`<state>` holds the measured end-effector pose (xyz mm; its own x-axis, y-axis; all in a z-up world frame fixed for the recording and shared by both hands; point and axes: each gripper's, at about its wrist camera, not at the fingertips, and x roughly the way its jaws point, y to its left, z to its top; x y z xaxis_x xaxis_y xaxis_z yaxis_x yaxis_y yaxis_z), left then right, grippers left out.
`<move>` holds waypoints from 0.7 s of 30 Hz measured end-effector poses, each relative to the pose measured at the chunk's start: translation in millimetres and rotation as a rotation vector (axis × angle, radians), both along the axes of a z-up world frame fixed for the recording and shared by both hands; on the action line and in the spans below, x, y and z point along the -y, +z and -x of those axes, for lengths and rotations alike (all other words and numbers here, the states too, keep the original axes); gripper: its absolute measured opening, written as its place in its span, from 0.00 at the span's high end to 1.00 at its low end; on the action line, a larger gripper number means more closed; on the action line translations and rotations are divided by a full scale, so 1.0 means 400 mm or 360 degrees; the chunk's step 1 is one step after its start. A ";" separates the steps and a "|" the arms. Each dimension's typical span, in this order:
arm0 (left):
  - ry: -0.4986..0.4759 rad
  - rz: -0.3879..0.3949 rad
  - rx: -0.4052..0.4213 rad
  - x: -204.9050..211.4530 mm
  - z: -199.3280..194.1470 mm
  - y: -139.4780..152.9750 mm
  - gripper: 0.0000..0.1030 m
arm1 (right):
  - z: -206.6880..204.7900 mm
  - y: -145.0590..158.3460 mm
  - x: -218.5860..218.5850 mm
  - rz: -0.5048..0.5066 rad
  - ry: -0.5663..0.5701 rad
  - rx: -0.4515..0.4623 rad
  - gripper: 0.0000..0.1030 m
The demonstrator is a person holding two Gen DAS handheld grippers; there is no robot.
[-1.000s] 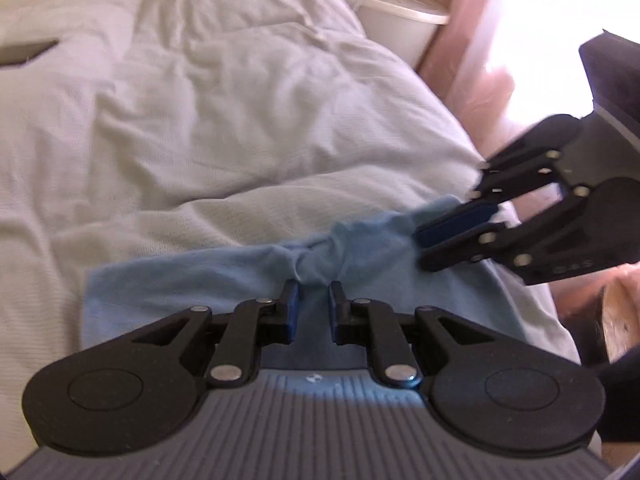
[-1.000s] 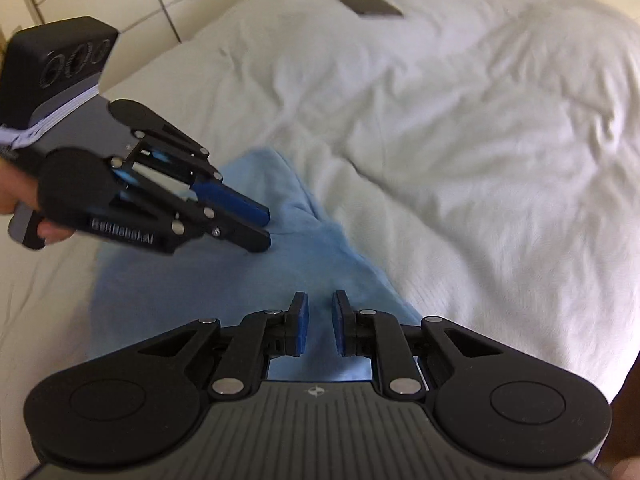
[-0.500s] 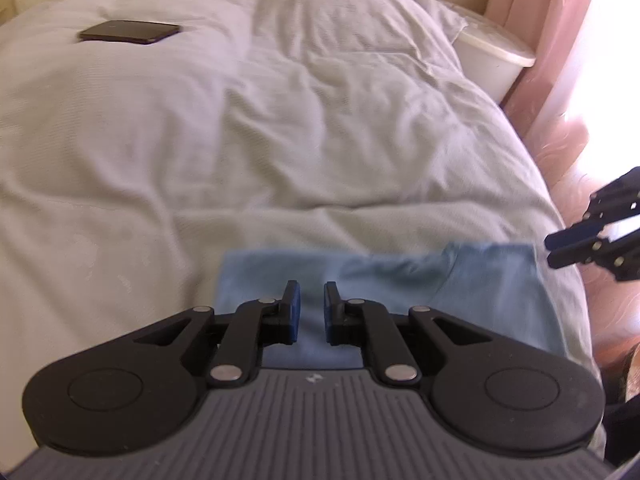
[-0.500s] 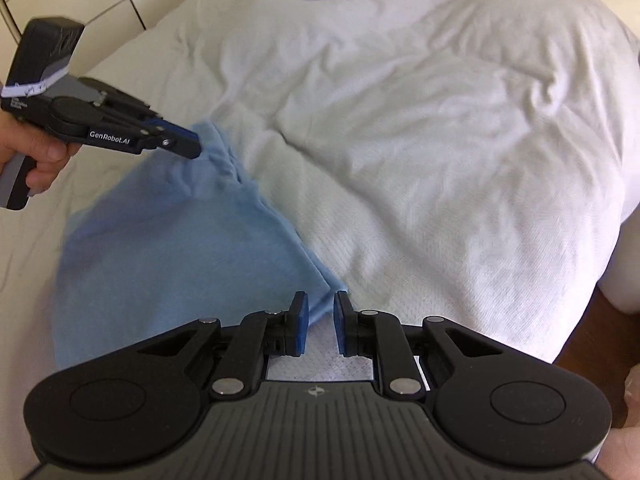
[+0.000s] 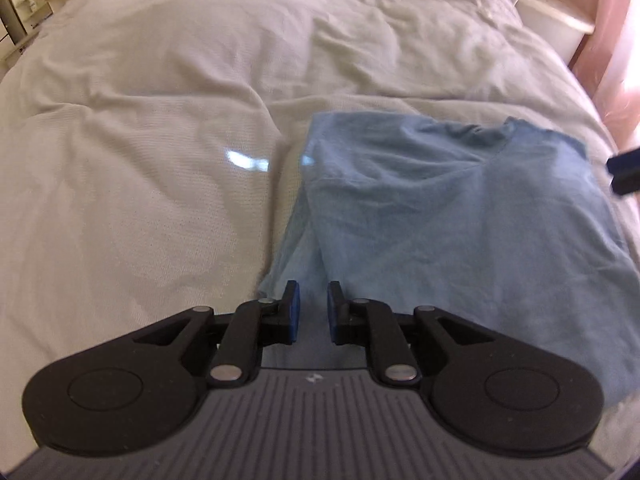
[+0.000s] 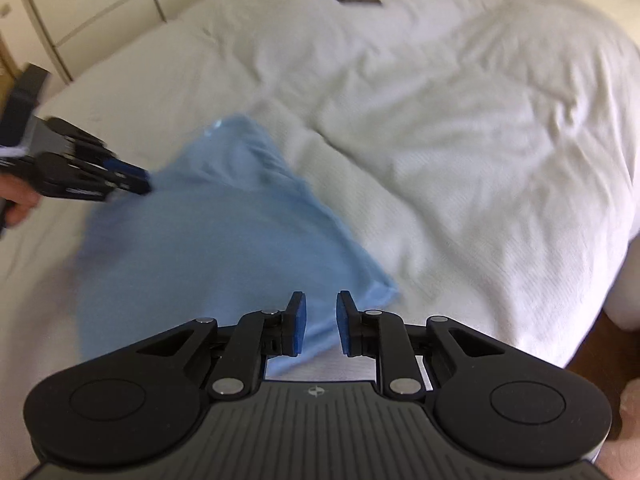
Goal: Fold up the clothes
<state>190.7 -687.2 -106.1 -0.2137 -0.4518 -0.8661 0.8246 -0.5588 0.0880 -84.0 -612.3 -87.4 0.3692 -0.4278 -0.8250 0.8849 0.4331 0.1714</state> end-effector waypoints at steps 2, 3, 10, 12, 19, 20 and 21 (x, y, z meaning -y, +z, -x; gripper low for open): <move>-0.0029 0.0010 -0.0023 -0.032 0.003 0.002 0.88 | -0.038 0.013 -0.025 0.0005 0.0021 0.0054 0.76; -0.0041 0.0015 -0.0023 -0.047 0.001 -0.002 0.89 | -0.059 0.012 -0.034 -0.0006 0.0023 0.0082 0.75; -0.0125 0.0058 0.0010 -0.118 -0.035 -0.034 0.88 | -0.124 -0.074 -0.104 -0.0125 -0.0084 0.0049 0.75; -0.0146 0.0074 0.0029 -0.128 -0.055 -0.035 0.87 | -0.121 -0.085 -0.136 -0.0113 -0.0088 0.0005 0.75; -0.0383 0.0194 0.0239 -0.209 -0.135 0.014 0.72 | -0.113 -0.033 -0.229 -0.0025 -0.0088 -0.0156 0.73; -0.0466 0.0234 0.0293 -0.228 -0.133 0.016 0.72 | -0.122 -0.016 -0.244 0.0006 -0.0061 -0.0164 0.73; -0.0553 0.0275 0.0349 -0.248 -0.130 0.017 0.71 | -0.140 -0.001 -0.257 0.0033 -0.0026 -0.0171 0.73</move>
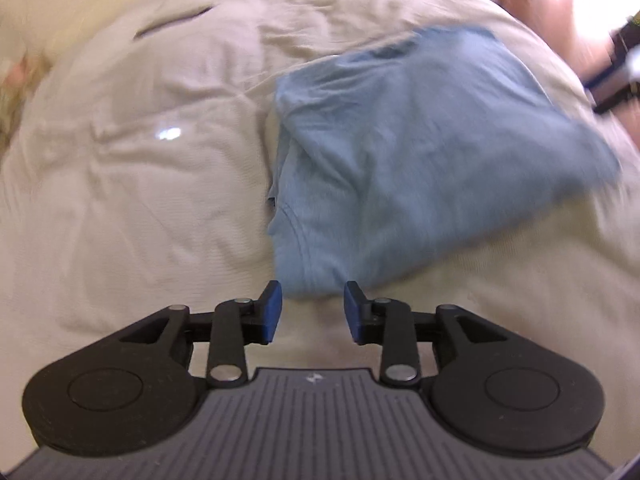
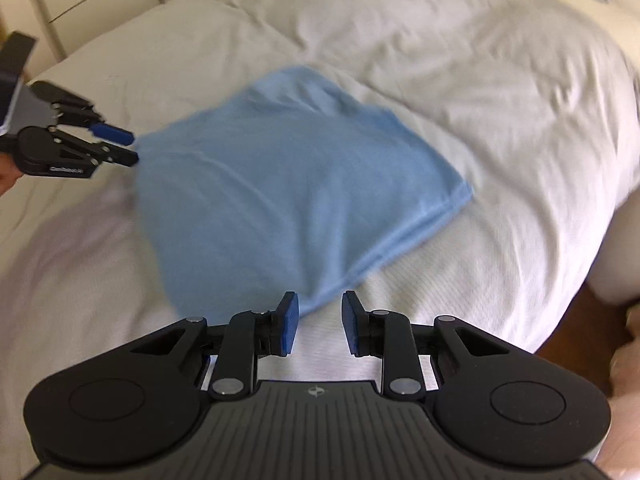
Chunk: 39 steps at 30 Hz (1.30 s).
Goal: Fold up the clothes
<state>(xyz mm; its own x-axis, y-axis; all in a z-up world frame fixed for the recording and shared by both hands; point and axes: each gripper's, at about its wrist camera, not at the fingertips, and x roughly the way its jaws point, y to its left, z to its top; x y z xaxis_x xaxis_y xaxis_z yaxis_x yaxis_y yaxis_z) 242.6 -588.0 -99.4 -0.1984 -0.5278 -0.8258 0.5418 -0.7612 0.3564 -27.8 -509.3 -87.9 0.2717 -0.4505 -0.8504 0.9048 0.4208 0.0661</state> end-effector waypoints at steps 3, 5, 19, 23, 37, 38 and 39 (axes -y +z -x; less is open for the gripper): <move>-0.0277 0.0127 0.0151 -0.058 0.023 -0.011 0.62 | -0.068 0.029 -0.037 0.0076 0.0124 -0.0038 0.64; -0.0471 0.0215 0.0237 -0.093 0.048 -0.039 0.52 | -0.127 0.031 -0.057 0.0127 0.0225 -0.0079 0.55; -0.0703 0.0596 0.0318 -0.097 0.139 -0.176 0.56 | -0.378 -0.151 -0.139 0.0546 0.0594 -0.0714 0.53; -0.0686 0.0622 0.0338 -0.071 0.118 -0.177 0.57 | -0.388 -0.175 -0.127 0.0617 0.0626 -0.0838 0.55; -0.0752 0.0536 0.0420 -0.050 0.130 -0.188 0.92 | -0.331 -0.182 -0.077 0.0616 0.0562 -0.0988 0.71; -0.0746 0.0526 0.0420 -0.050 0.131 -0.183 0.93 | -0.328 -0.179 -0.076 0.0604 0.0572 -0.0972 0.76; -0.0738 0.0523 0.0417 -0.051 0.133 -0.173 0.95 | -0.325 -0.175 -0.079 0.0592 0.0588 -0.0963 0.85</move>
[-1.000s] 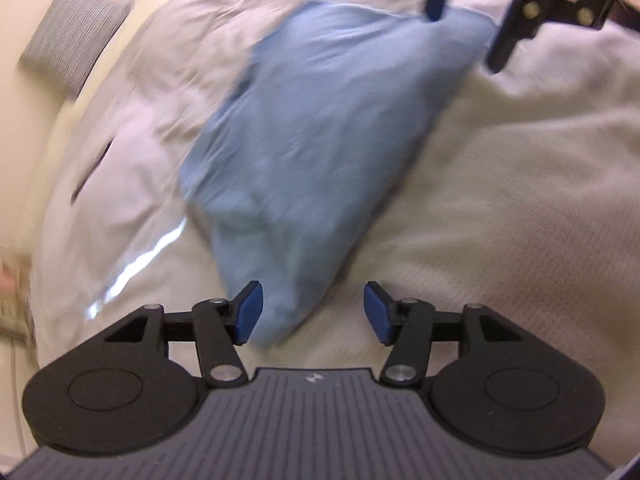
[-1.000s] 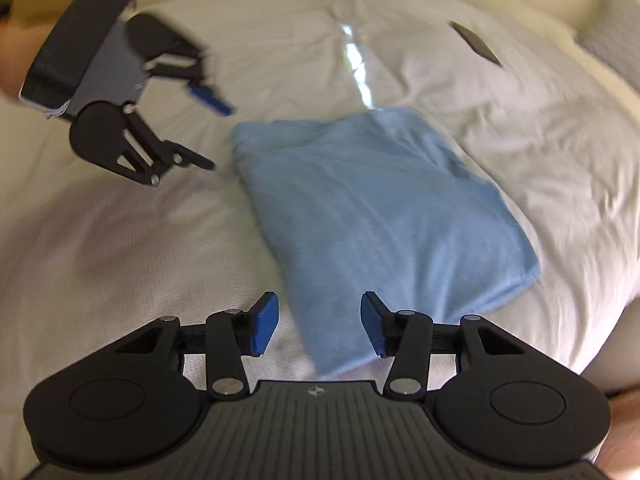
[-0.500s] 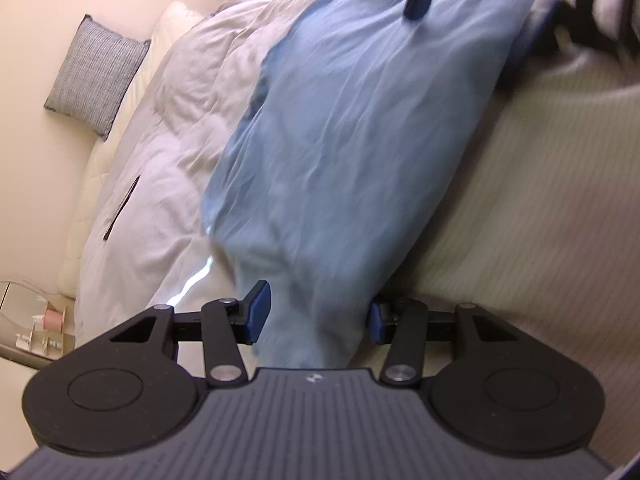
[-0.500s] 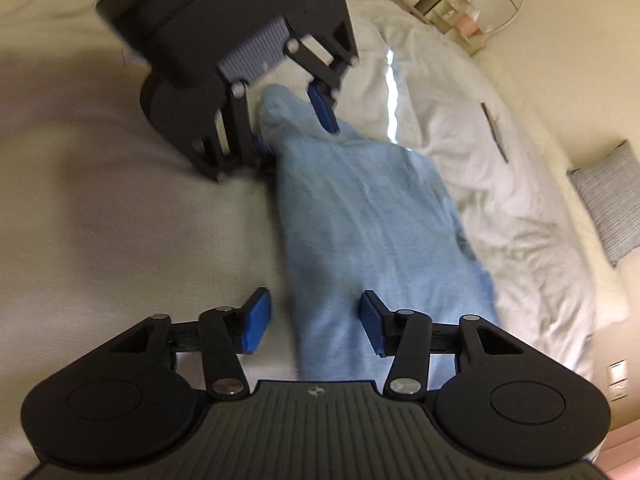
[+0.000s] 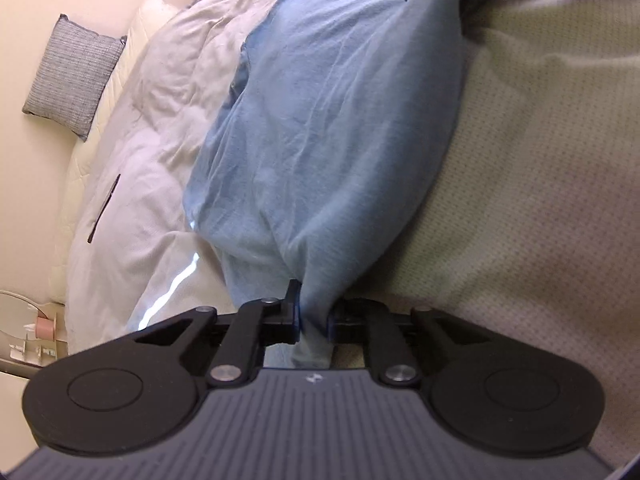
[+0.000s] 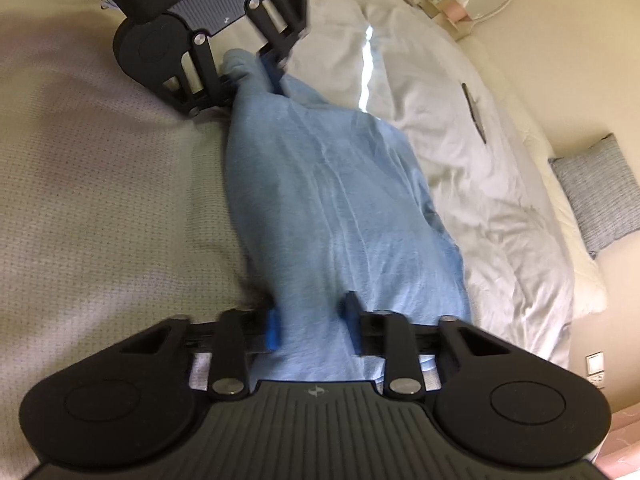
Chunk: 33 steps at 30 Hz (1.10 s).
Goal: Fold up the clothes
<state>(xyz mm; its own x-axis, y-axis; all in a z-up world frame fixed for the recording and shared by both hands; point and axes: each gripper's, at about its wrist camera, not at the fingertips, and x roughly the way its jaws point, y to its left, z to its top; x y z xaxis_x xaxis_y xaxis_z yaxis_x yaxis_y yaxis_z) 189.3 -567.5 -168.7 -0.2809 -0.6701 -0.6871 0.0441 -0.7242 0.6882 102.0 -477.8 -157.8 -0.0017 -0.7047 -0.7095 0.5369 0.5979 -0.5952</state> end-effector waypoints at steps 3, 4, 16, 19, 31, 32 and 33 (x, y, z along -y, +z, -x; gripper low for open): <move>0.0019 0.0000 -0.0021 -0.002 0.007 0.037 0.96 | 0.014 0.022 0.003 -0.0051 0.0018 0.0038 0.94; 0.0026 0.0003 -0.0040 -0.003 0.009 0.056 0.96 | 0.020 0.034 0.007 -0.0070 0.0019 0.0057 0.96; 0.0088 0.0079 -0.0207 0.030 0.157 0.376 0.96 | 0.173 0.328 0.074 0.0034 0.0120 0.0094 0.97; 0.0111 0.0081 -0.0227 0.074 0.230 0.448 0.96 | 0.231 0.405 0.119 0.0057 0.0145 0.0088 0.97; 0.0332 0.0217 -0.0243 0.515 0.501 0.549 0.96 | 0.533 0.561 0.560 0.0236 0.0369 0.0080 0.98; 0.0350 0.0225 -0.0247 0.544 0.523 0.551 0.96 | 0.556 0.573 0.609 0.0284 0.0390 0.0085 0.98; 0.0364 0.0220 -0.0248 0.566 0.545 0.546 0.96 | 0.579 0.583 0.657 0.0330 0.0411 0.0089 0.98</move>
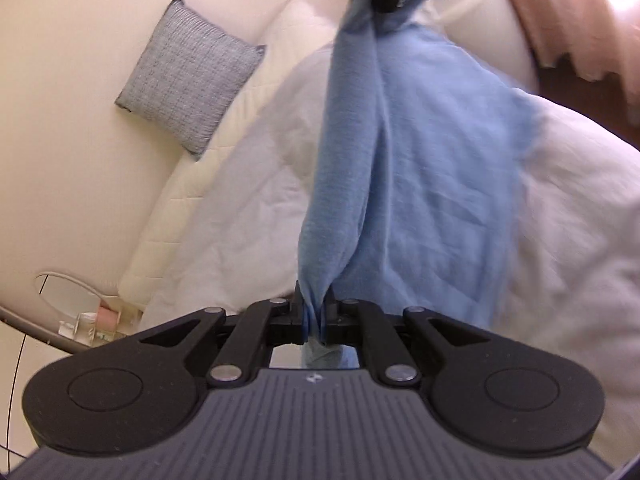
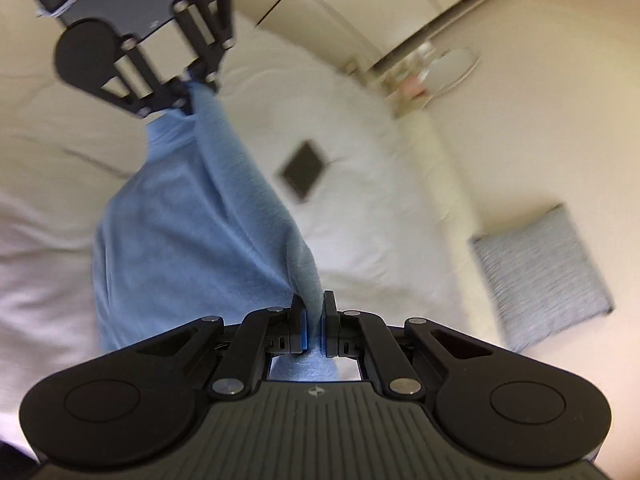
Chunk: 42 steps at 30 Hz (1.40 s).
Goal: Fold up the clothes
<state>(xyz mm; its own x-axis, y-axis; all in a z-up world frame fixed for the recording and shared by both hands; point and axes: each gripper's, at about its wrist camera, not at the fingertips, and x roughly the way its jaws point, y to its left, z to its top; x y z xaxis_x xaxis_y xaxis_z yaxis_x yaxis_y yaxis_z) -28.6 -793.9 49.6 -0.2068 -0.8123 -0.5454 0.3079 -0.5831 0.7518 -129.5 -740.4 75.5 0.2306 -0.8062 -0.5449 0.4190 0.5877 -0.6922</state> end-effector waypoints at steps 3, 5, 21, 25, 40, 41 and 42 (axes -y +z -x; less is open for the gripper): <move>0.0026 -0.0045 0.0024 0.047 0.062 -0.051 0.96 | 0.067 0.009 0.115 0.0083 0.0059 0.0024 0.97; 0.0048 -0.0119 0.0052 0.055 0.096 -0.125 0.96 | 0.106 -0.022 0.164 0.0053 0.0073 0.0027 0.97; 0.0166 -0.0282 0.0200 -0.052 0.120 -0.518 0.83 | 0.232 -0.525 0.154 -0.0398 0.0191 -0.0224 0.88; 0.0166 -0.0203 0.0170 -0.049 0.141 -0.534 0.93 | 0.259 -0.528 0.174 -0.0383 0.0207 -0.0186 0.88; 0.0233 -0.0007 -0.0117 -0.149 0.126 -0.558 0.98 | 0.287 -0.624 0.104 0.0005 0.0176 0.0010 0.98; 0.0233 0.0007 -0.0114 -0.156 0.130 -0.560 0.98 | 0.289 -0.632 0.092 0.0036 0.0170 0.0012 0.98; 0.0230 0.0023 -0.0102 -0.165 0.134 -0.564 0.98 | 0.291 -0.640 0.080 0.0067 0.0164 0.0013 0.98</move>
<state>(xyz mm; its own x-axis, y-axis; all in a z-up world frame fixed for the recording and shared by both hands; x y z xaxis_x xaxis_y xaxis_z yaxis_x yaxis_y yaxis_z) -82.3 -728.0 -176.1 -0.1213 -0.8438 -0.5228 0.4357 -0.5185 0.7358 -246.1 -772.4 -180.4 0.3180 -0.8001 -0.5086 0.3636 0.5984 -0.7140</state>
